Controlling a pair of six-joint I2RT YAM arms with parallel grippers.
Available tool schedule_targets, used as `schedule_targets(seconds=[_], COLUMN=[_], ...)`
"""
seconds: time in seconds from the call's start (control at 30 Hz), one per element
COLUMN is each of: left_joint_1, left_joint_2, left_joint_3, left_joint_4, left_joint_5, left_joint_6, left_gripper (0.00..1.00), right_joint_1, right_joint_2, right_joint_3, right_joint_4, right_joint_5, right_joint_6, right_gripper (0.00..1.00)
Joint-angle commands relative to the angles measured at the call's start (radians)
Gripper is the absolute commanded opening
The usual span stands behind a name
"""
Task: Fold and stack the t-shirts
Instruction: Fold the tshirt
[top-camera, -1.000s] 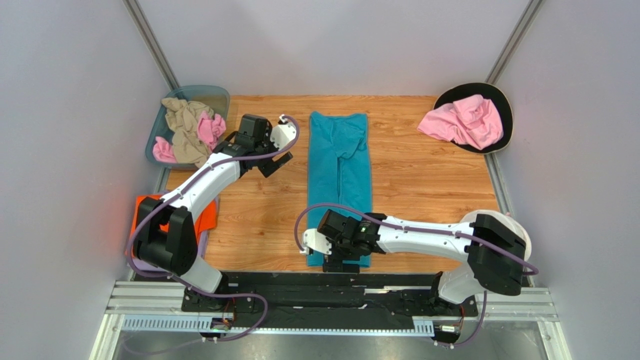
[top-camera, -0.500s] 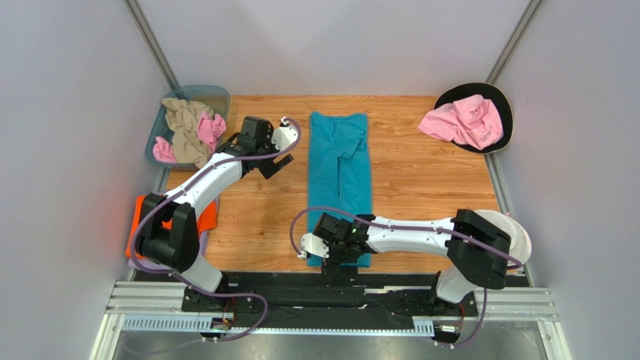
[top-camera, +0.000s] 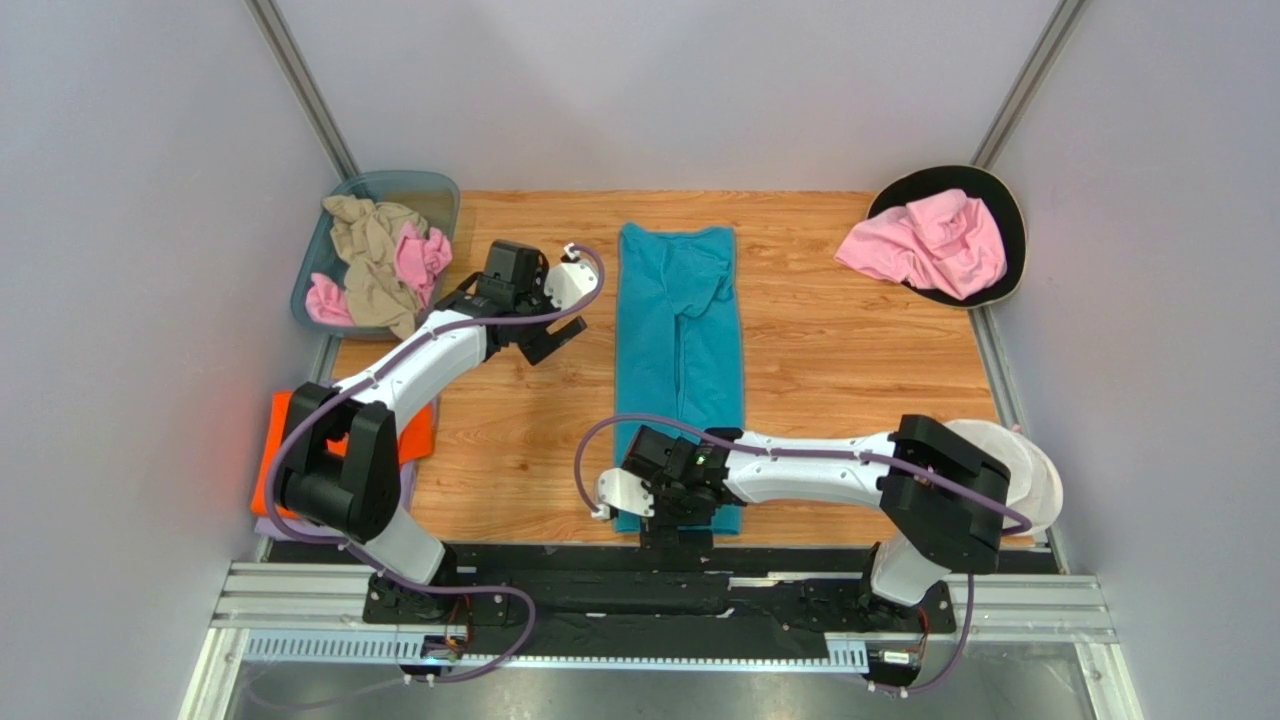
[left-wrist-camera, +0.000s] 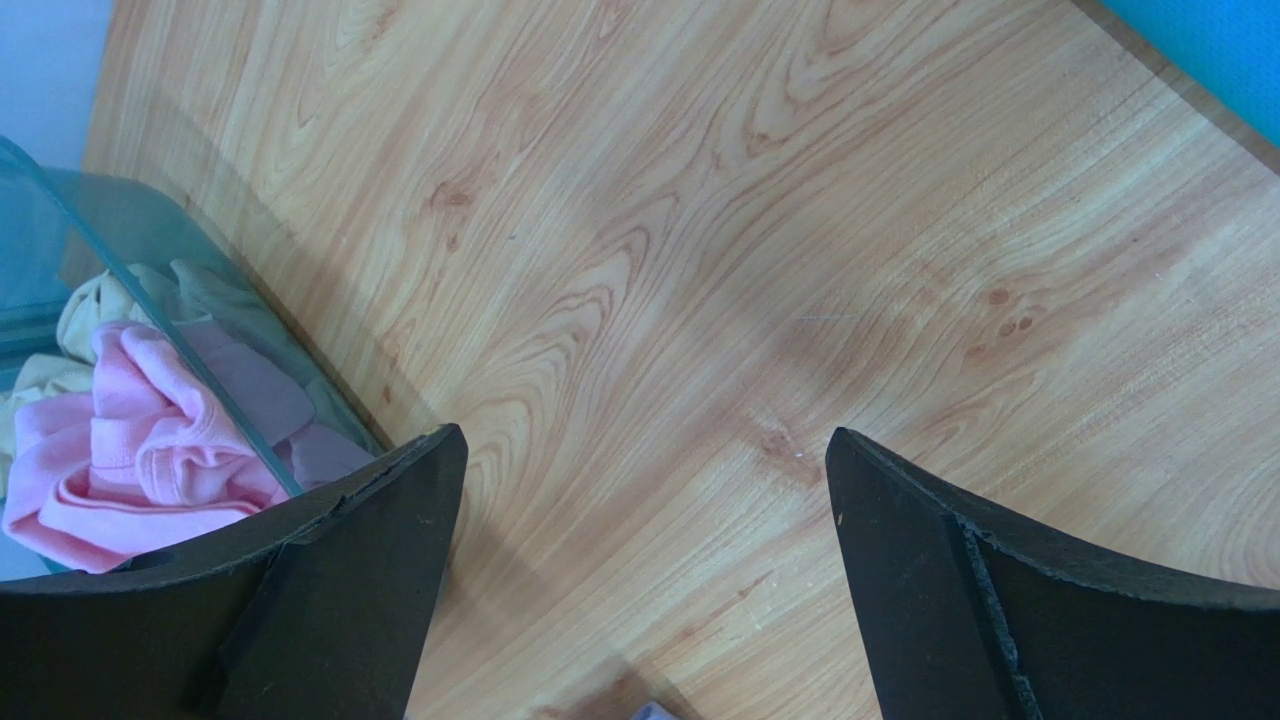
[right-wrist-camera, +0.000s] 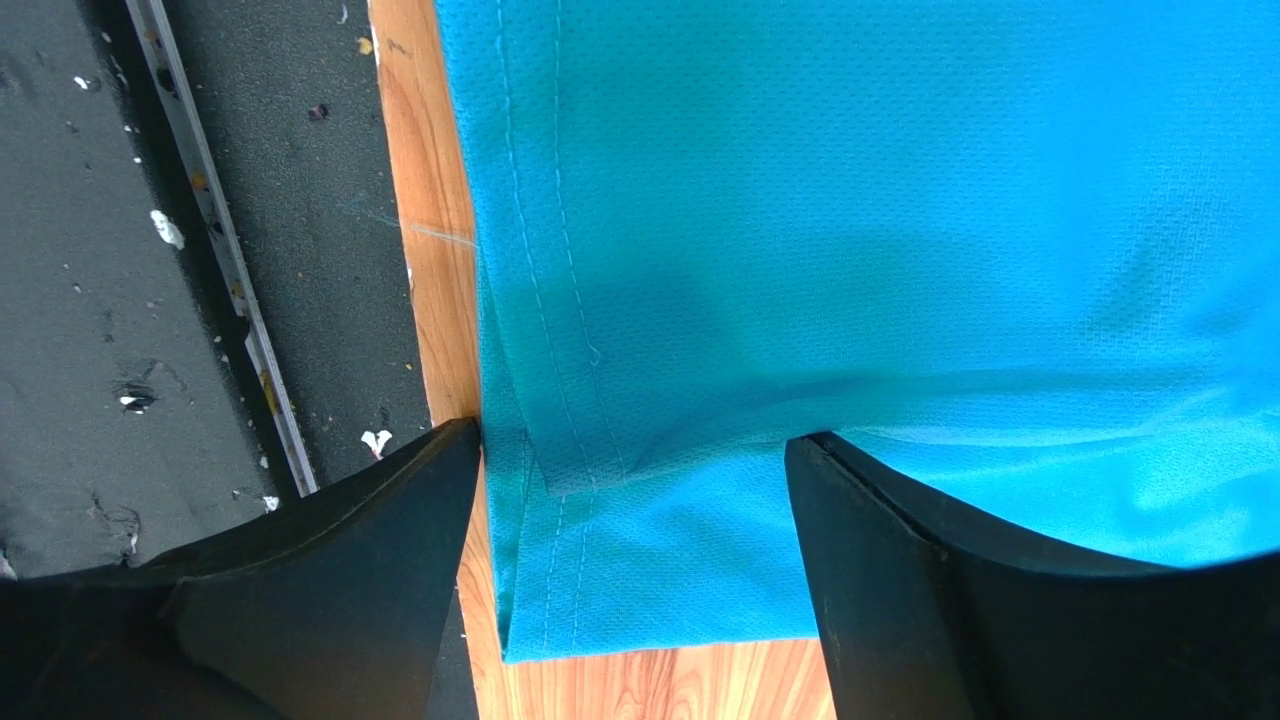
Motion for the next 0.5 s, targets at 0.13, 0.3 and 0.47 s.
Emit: schedule_targets(seconds=[0.13,0.3,0.47], left_joint_1=[0.005,0.005,0.006], left_joint_2=[0.008,0.006,0.009], left_joint_3=[-0.008,-0.015,-0.019], left_joint_4=[0.038,0.042,0.048], left_joint_5=[0.008,0.005,0.0], left_joint_6=[0.025,0.03,0.036], left_gripper=[0.99,0.99,0.99], right_joint_1=[-0.016,-0.031,-0.036], right_joint_2=[0.074,0.106,0.119], right_joint_3=[0.03,0.037,0.037], right_joint_4=[0.063,0.072,0.077], right_joint_5=[-0.012,-0.023,-0.031], right_joint_6=[-0.047,-0.057,-0.06], right_gripper=[0.68,0.5,0.36])
